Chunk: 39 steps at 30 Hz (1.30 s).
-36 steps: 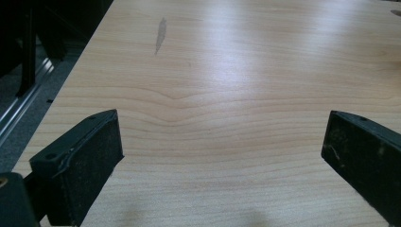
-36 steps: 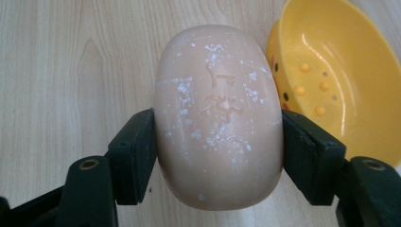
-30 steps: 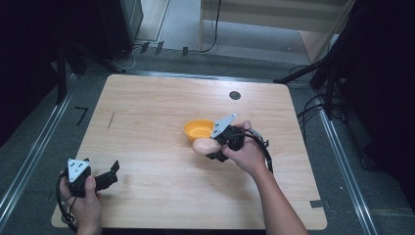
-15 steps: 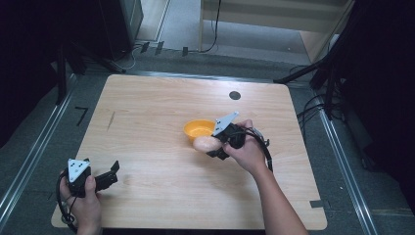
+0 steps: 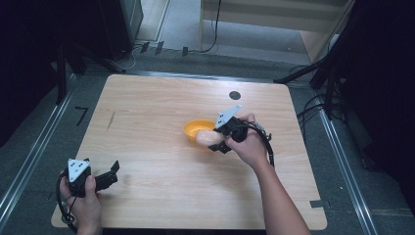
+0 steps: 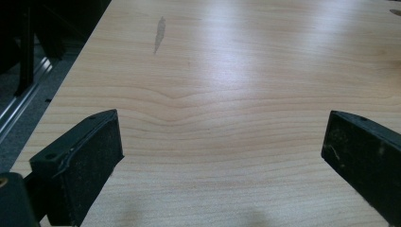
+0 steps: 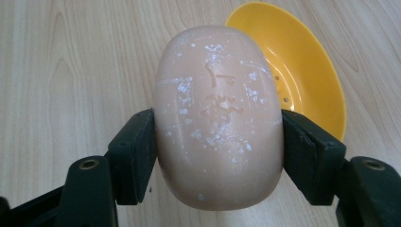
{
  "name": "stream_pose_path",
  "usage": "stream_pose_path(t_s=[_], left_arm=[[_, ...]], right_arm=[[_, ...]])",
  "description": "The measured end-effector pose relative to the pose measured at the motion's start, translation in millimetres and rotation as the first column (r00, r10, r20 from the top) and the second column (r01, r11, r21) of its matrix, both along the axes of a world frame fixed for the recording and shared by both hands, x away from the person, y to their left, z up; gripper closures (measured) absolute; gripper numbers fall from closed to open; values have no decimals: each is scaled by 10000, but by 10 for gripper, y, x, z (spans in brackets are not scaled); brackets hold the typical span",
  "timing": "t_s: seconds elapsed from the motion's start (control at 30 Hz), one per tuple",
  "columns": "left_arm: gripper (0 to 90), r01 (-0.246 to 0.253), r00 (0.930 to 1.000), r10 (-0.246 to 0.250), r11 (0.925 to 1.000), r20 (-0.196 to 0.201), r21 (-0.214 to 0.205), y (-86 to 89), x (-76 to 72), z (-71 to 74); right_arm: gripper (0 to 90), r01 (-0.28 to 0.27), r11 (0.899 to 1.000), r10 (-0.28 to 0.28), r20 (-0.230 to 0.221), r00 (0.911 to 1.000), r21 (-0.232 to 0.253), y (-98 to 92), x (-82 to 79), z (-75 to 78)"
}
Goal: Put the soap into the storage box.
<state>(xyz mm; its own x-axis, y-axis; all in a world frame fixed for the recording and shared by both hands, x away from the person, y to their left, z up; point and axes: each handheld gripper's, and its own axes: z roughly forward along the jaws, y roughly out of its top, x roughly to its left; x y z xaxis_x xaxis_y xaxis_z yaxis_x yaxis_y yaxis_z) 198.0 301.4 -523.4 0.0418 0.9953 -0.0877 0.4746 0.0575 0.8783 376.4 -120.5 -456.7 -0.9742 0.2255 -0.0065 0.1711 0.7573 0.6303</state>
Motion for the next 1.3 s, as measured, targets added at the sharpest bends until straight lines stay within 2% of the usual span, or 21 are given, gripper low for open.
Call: stream_pose_path(t_s=[0.3,0.37,0.5,0.67,0.9,0.93,1.17,1.3], left_arm=[[1,37,10000,-37,10000,-26,-29,2,3,0],[1,49,10000,-49,10000,-7,-35,4,2,-1],[1,55,10000,-55,10000,-7,-43,5,3,-1],[1,54,10000,-54,10000,-32,-41,2,4,-1],[1,57,10000,-57,10000,-29,-33,1,5,-2],[1,52,10000,-52,10000,-20,-26,-1,7,-2],[1,28,10000,-29,10000,-29,-36,-2,10,-3],[1,29,10000,-29,10000,-57,-17,-1,10,-2]], right_arm=[[335,22,10000,-22,38,10000,-3,56,115,0],[335,40,9998,-39,37,10000,-199,83,161,-13],[335,132,9997,-131,34,9999,-208,90,208,-10],[335,172,9985,-167,99,9998,-517,107,277,-29],[335,241,9959,-233,98,9997,-876,139,325,-6],[335,235,9958,-217,211,9995,-884,147,335,-9],[335,405,9924,-410,-21,9992,-1163,161,359,-72],[334,380,9906,-382,8,9993,-1313,177,369,-95]])
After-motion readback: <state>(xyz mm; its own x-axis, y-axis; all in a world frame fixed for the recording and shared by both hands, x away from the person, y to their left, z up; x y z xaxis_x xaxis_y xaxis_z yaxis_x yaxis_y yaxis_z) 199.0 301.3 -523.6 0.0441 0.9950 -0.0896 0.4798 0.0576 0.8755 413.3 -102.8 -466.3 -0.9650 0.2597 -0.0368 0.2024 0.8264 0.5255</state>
